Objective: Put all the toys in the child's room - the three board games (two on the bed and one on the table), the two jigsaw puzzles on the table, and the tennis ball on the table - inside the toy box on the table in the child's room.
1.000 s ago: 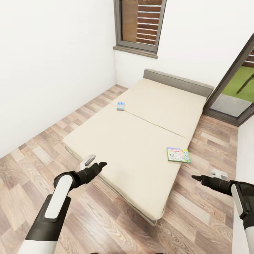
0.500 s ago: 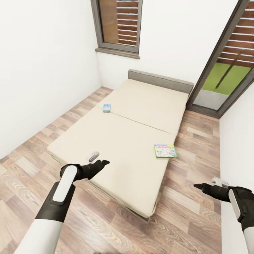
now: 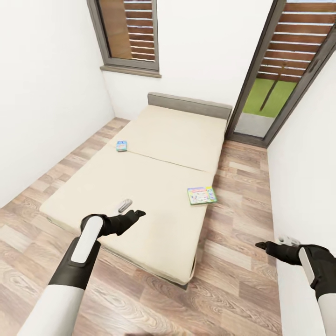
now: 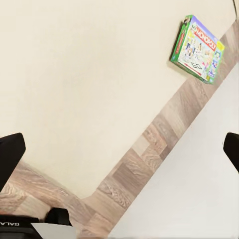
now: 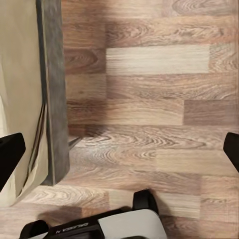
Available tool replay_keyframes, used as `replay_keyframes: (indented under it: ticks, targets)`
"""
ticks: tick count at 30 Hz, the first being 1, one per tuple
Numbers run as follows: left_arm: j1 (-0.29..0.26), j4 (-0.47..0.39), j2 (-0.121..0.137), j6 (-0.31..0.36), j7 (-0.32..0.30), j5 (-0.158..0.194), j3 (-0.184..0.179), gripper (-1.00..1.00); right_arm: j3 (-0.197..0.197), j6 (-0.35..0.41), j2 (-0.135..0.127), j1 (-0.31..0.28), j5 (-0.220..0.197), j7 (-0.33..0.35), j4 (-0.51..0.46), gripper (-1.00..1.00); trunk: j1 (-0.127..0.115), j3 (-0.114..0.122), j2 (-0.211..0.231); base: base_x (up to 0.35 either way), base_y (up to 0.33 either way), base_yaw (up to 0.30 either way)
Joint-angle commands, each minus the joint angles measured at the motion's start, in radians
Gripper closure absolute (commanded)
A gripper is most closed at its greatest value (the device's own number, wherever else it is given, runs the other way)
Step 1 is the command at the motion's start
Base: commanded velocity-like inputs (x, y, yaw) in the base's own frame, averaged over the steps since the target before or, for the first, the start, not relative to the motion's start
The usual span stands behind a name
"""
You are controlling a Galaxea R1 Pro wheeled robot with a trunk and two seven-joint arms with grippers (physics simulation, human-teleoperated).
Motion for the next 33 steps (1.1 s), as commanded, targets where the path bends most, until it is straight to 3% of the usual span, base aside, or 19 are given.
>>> replay_keyframes:
  ticks: [1, 9, 11, 14, 16, 19, 24, 33]
  targets:
    - [-0.001, 0.0, 0.0, 0.002, 0.01, 0.011, 0.0, -1.0, -0.002, 0.006, 0.001, -0.011, -0.003, -0.004, 0.018, -1.0, 0.001, -0.002, -0.002, 0.0, 0.0, -0.247]
    - [-0.003, 0.002, 0.001, 0.003, 0.011, 0.011, -0.001, -1.0, -0.002, 0.007, 0.023, -0.074, -0.004, -0.044, 0.117, -1.0, 0.001, -0.001, -0.002, 0.0, 0.0, -0.239]
    - [-0.004, 0.001, 0.002, 0.004, 0.011, 0.011, -0.001, -1.0, -0.001, 0.007, 0.047, -0.114, -0.005, -0.072, 0.168, -1.0, 0.001, -0.001, -0.002, 0.0, 0.0, -0.227]
    - [-0.004, 0.001, 0.002, 0.004, 0.011, 0.011, -0.001, -1.0, -0.001, 0.007, 0.061, -0.133, -0.006, -0.086, 0.189, -1.0, 0.001, -0.001, -0.002, 0.0, 0.0, -0.212]
    - [-0.005, 0.0, 0.002, 0.004, 0.011, 0.011, -0.001, -1.0, -0.001, 0.006, 0.087, -0.163, -0.008, -0.105, 0.219, -1.0, 0.001, -0.001, -0.002, 0.0, 0.0, -0.159]
    - [-0.005, -0.002, 0.003, 0.004, 0.011, 0.012, -0.001, -1.0, -0.002, 0.005, 0.101, -0.174, -0.009, -0.111, 0.23, -1.0, 0.001, -0.001, -0.002, 0.0, 0.0, -0.122]
    - [-0.005, -0.047, 0.009, 0.004, 0.011, 0.019, 0.001, -1.0, -0.003, -0.004, 0.159, -0.201, -0.011, -0.125, 0.254, -1.0, 0.001, -0.001, -0.002, 0.0, 0.0, -0.068]
    - [-0.005, -0.119, 0.03, 0.003, 0.011, 0.024, 0.005, -1.0, -0.004, -0.032, 0.209, -0.213, -0.014, -0.131, 0.268, -1.0, 0.001, -0.001, -0.002, 0.0, 0.0, -0.027]
